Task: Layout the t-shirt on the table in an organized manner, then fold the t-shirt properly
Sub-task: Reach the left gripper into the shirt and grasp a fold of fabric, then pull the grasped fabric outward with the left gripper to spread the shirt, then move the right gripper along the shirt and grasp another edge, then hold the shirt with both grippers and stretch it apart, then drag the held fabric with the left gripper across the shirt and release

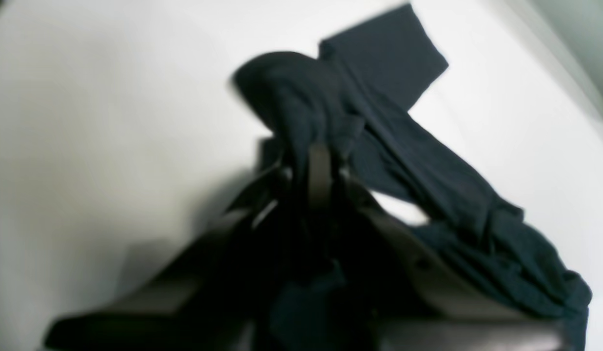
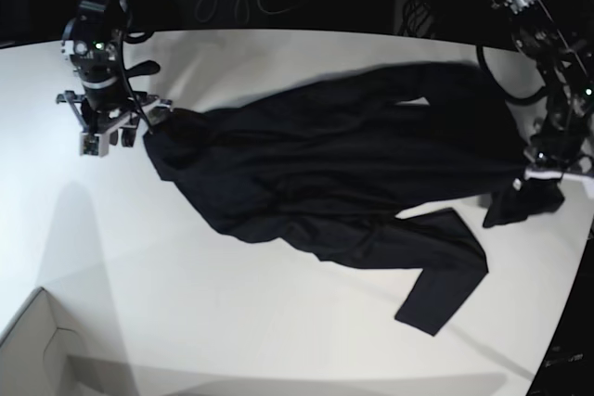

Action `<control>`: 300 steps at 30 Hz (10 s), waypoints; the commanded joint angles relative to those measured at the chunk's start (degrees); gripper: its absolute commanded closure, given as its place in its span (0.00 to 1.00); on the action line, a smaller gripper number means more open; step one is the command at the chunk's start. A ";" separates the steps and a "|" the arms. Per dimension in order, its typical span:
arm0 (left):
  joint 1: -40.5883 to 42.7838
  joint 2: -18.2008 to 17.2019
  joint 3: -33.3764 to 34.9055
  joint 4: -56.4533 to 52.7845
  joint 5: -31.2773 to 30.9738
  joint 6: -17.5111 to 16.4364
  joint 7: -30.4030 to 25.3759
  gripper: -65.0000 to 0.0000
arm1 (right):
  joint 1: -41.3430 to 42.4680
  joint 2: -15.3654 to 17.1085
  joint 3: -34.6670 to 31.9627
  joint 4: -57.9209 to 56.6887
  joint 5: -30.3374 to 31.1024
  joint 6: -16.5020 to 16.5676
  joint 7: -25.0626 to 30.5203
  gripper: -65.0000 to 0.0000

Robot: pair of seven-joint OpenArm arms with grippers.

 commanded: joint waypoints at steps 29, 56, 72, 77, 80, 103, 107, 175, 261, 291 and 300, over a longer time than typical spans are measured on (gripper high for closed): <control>9.06 5.62 -4.22 12.58 -0.55 0.03 -0.44 0.60 | -0.71 0.18 -1.51 1.18 0.58 -0.11 3.08 0.76; 0.10 -0.89 -11.25 -10.72 -0.11 0.03 -1.05 0.61 | -0.36 0.18 -1.77 0.92 0.58 -0.11 3.08 0.76; -1.05 -0.01 -11.43 0.10 -0.55 0.03 -0.88 1.00 | -0.62 0.18 -1.51 0.92 0.58 -0.11 3.08 0.76; -3.68 1.66 -11.43 11.00 -2.84 0.47 -0.79 1.00 | -0.71 0.18 -1.68 0.92 0.58 -0.11 3.08 0.76; -6.32 1.31 -11.43 11.35 -2.84 0.56 -0.79 1.00 | -0.71 0.18 -1.51 0.92 0.58 -0.11 3.08 0.76; -2.19 1.31 -15.73 -0.69 -2.40 0.12 -1.40 1.00 | -0.27 0.35 -1.77 1.36 0.50 -0.11 3.08 0.73; -2.01 -0.18 -18.19 -7.11 -2.66 0.03 -0.88 0.99 | 1.75 0.35 -2.03 1.36 0.50 -0.11 2.90 0.60; -1.05 3.16 -16.96 2.82 -2.93 0.03 -1.40 0.53 | 33.05 7.39 1.13 -19.91 0.50 4.99 2.73 1.00; -42.28 3.95 21.37 -42.80 -2.93 0.47 -27.34 0.45 | 10.90 9.14 1.48 -10.60 0.23 4.99 3.08 0.65; -8.34 2.45 13.28 -27.59 -2.40 0.12 -23.21 0.34 | 10.02 8.97 1.13 -10.24 0.50 4.99 3.08 0.65; -11.95 2.54 13.28 -31.73 -2.93 0.03 -22.77 0.92 | 8.52 8.97 1.48 -10.16 0.50 4.99 3.08 0.65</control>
